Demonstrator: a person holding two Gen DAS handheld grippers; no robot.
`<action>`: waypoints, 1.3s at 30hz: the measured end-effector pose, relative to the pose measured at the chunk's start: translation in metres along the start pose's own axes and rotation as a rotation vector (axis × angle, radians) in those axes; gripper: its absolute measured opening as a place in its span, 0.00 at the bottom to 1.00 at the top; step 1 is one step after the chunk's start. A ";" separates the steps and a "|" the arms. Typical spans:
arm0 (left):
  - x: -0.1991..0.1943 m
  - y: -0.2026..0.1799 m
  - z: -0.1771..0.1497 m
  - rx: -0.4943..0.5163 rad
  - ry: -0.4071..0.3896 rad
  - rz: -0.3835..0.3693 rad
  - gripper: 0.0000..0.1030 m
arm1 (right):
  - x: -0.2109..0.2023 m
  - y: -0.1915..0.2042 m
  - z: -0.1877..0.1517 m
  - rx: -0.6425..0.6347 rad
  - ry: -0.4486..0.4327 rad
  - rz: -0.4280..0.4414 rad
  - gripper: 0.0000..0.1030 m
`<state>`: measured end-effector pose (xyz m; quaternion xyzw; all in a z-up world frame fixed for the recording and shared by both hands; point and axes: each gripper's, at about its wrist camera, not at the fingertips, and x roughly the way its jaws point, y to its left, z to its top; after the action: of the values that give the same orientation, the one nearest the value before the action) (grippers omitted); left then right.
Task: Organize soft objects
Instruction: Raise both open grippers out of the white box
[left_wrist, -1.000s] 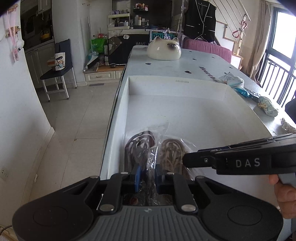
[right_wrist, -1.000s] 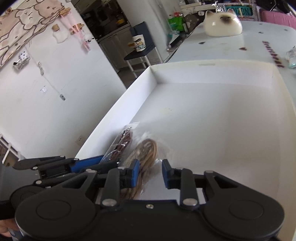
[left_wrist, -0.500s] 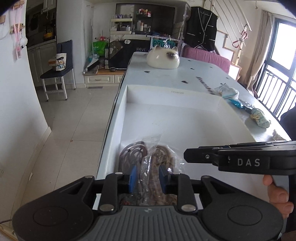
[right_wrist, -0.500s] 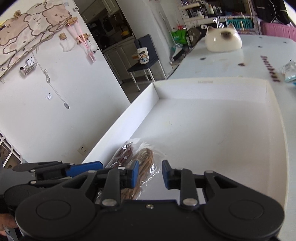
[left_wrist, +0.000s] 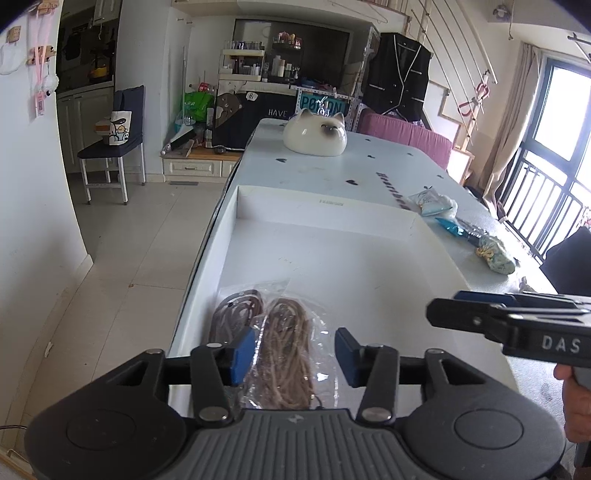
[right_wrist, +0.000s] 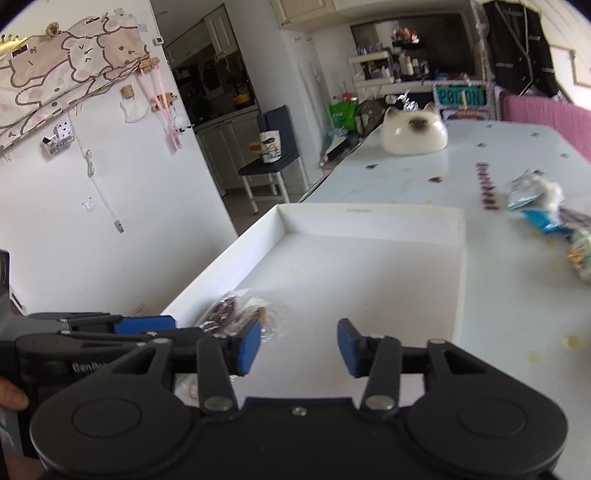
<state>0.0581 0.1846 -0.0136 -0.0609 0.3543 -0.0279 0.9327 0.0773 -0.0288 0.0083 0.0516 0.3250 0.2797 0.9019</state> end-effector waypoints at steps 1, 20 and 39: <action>-0.001 -0.001 0.000 -0.004 -0.004 -0.001 0.51 | -0.004 -0.001 -0.001 -0.002 -0.006 -0.011 0.52; -0.025 -0.026 -0.007 0.008 -0.050 -0.006 0.98 | -0.059 -0.021 -0.017 -0.001 -0.097 -0.148 0.89; -0.040 -0.055 -0.012 0.056 -0.104 0.006 1.00 | -0.099 -0.057 -0.029 0.016 -0.149 -0.276 1.00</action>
<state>0.0195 0.1330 0.0115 -0.0349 0.3045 -0.0318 0.9514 0.0237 -0.1323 0.0245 0.0342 0.2635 0.1461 0.9529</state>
